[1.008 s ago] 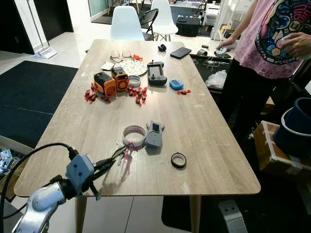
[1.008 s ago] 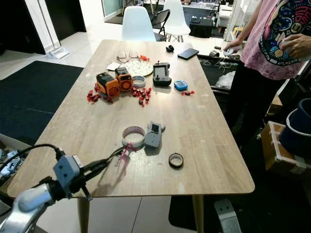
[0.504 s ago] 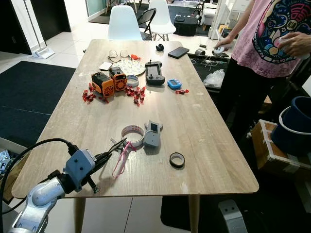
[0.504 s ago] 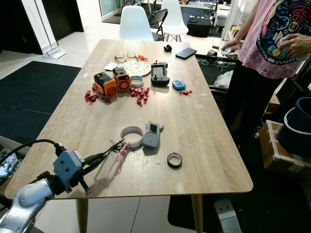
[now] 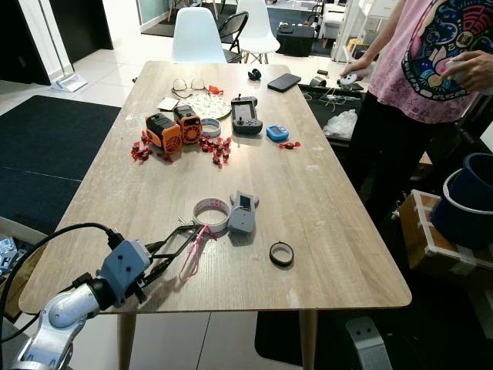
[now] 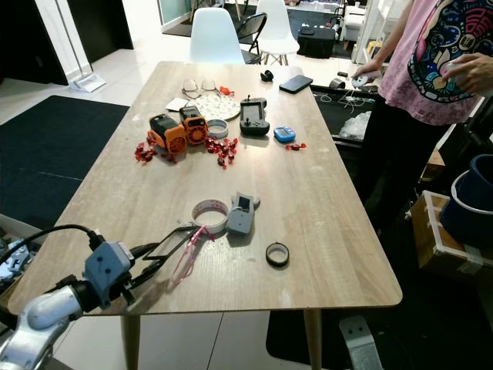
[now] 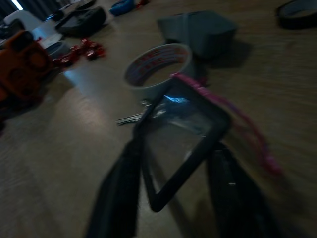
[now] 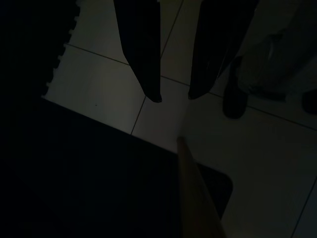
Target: Hang keys on a hook
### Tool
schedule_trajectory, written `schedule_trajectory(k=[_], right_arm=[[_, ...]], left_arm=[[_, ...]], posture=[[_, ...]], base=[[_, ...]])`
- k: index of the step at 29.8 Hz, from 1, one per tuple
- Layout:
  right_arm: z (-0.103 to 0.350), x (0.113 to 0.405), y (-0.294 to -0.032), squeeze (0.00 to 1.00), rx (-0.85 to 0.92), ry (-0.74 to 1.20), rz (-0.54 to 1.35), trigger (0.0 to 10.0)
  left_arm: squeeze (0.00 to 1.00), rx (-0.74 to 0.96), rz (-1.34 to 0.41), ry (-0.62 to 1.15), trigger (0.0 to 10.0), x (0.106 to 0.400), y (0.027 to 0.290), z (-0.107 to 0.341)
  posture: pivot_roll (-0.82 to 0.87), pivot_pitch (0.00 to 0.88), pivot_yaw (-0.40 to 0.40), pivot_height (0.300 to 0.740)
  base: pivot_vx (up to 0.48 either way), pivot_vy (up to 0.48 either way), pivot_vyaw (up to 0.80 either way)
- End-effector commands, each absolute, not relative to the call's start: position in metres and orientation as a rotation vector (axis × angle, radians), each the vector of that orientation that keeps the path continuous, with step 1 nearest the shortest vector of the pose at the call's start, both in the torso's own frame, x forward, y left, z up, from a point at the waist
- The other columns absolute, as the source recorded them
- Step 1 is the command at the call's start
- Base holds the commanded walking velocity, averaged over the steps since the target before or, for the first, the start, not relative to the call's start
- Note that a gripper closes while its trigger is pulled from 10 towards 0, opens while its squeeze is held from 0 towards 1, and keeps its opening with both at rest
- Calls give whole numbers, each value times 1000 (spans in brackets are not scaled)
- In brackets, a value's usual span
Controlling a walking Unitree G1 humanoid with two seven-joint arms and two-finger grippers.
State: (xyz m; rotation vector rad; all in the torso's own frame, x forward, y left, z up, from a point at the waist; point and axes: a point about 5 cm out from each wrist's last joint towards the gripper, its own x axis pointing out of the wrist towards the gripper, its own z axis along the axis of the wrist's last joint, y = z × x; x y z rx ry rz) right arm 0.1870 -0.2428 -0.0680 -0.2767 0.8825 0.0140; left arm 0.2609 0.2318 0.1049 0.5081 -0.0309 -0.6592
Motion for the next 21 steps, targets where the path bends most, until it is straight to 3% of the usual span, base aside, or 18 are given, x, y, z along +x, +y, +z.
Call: schedule_trajectory(k=[1, 10, 11, 21], right_arm=[[-70, 184, -242, 0, -277, 893, 17, 10000], [-69, 184, -243, 0, -279, 892, 16, 10000], [-69, 185, -243, 0, -279, 892, 17, 10000], [-69, 185, -243, 0, -279, 893, 16, 10000]], left_arm=[[1000, 561, -610, -13, 10000, 263, 245, 108], [1000, 626, -514, -26, 10000, 270, 264, 119], [0, 667, -512, 4, 10000, 270, 272, 119], [0, 807, -393, 77, 10000, 274, 304, 125]], posture=[[50, 82, -64, 740], [49, 83, -65, 740], [48, 83, -65, 740], [47, 85, -65, 740]], base=[[0, 0, 0], [0, 0, 0], [0, 0, 0], [0, 0, 0]])
